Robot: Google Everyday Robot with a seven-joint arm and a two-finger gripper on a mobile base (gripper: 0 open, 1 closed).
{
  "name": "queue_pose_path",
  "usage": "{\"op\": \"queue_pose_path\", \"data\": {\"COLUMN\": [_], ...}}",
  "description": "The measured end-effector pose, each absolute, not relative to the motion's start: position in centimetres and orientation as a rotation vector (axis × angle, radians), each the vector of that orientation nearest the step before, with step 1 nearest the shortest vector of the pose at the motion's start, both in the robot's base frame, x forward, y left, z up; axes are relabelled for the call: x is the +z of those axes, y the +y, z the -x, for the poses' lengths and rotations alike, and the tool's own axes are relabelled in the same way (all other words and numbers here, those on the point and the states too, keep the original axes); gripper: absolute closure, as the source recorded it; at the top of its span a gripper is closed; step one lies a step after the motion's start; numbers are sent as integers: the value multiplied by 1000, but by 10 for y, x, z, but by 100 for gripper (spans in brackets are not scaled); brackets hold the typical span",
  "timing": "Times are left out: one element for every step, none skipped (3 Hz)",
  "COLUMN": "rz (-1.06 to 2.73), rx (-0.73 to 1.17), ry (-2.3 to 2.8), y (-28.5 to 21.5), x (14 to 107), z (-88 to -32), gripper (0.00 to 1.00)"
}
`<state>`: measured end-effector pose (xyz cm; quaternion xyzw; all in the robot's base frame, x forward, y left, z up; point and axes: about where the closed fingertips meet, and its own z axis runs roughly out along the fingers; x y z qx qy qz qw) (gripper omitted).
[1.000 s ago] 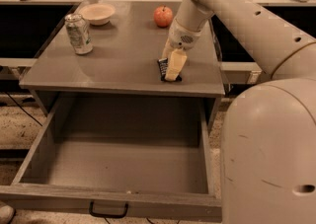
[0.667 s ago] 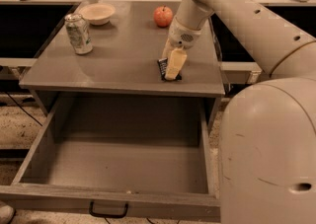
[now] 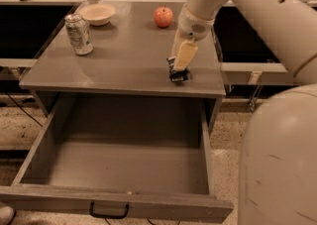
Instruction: Place rxbar blueberry into top drawer
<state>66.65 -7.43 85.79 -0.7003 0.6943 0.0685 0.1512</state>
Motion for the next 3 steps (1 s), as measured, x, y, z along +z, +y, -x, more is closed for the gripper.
{"op": "queue_pose_path", "data": {"rz": [1995, 1980, 1969], "rx": [112, 21, -34], "ry": [1943, 1885, 1825], "y": [-86, -96, -104], "x": [907, 949, 986], "z": [-647, -624, -601], "gripper": [100, 100, 100]}}
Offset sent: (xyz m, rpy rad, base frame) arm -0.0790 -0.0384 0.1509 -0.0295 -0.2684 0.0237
